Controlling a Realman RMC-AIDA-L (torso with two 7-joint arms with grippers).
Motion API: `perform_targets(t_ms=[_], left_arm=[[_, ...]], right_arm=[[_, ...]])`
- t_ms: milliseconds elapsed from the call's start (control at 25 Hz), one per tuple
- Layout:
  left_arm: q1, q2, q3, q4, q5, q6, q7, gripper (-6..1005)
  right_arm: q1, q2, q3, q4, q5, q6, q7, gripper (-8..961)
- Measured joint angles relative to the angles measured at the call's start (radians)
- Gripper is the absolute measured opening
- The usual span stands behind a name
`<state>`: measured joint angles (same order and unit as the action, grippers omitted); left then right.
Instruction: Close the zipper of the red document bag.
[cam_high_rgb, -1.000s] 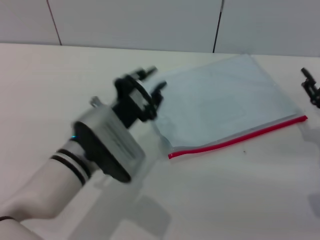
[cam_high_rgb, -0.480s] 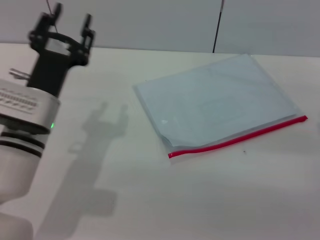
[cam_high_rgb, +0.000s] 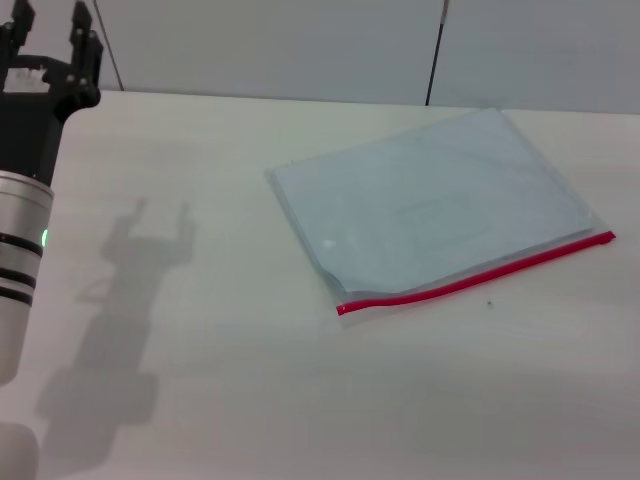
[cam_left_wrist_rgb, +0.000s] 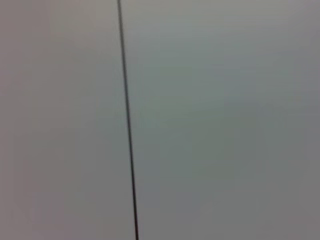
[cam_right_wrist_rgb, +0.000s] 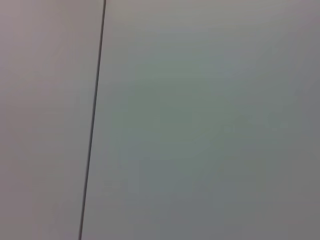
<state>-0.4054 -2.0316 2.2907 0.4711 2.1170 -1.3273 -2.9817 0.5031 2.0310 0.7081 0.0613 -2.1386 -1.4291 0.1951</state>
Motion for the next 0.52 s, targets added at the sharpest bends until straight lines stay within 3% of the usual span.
perform_targets(t_ms=[520], left_arm=[[0.004,0.001,-0.006,-0.01,-0.022,-0.006,0.002,556]], right_arm=[[-0.005,0.002,0.004,-0.027,0.008,-0.001,0.015,596]])
